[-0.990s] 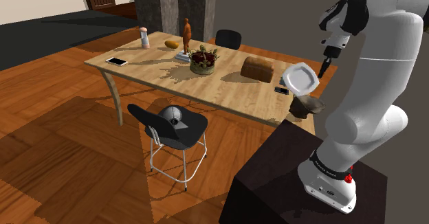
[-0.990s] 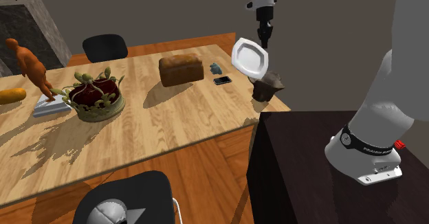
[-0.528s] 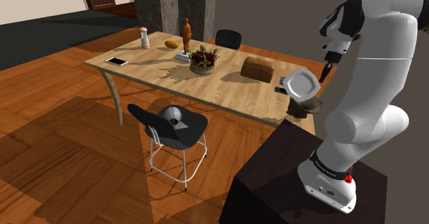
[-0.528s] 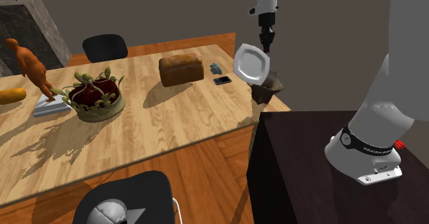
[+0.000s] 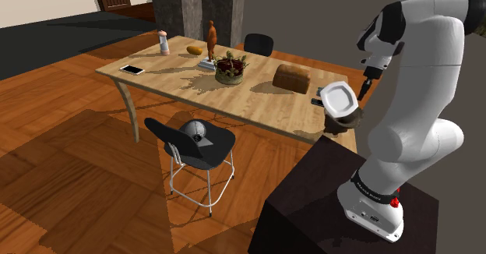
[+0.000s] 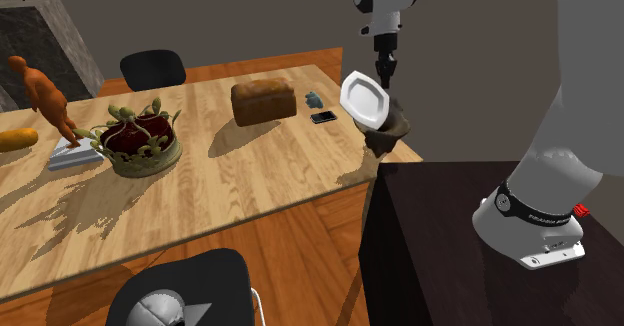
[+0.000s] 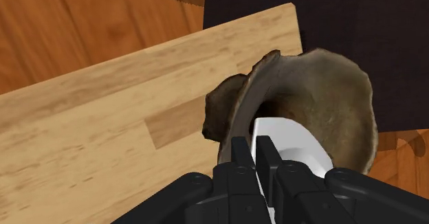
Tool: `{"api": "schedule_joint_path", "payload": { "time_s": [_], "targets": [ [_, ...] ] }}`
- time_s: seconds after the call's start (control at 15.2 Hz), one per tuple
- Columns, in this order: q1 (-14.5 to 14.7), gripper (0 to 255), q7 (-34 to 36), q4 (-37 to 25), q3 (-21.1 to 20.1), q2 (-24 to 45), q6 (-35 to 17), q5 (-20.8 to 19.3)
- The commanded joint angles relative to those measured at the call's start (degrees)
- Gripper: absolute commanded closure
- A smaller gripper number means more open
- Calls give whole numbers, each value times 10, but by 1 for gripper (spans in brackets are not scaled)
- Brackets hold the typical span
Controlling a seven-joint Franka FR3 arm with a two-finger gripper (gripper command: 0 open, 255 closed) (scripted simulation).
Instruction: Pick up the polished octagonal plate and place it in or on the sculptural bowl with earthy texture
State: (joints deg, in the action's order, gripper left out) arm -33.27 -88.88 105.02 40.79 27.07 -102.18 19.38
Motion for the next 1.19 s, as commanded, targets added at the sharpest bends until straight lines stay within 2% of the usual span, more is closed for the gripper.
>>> {"api": "schedule_joint_path", "payload": {
  "time_s": [0.0,0.59,0.66,0.99,1.12],
  "targets": [
    [-1,255,-3,5,-4,8,-11,6],
    [-3,255,-6,8,-6,13,-18,10],
    [-3,0,-6,7,-5,13,-17,9],
    [-3,0,-6,8,-6,13,-18,10],
    [-8,0,-1,-28,-1,10,19,2]
  ]
}}
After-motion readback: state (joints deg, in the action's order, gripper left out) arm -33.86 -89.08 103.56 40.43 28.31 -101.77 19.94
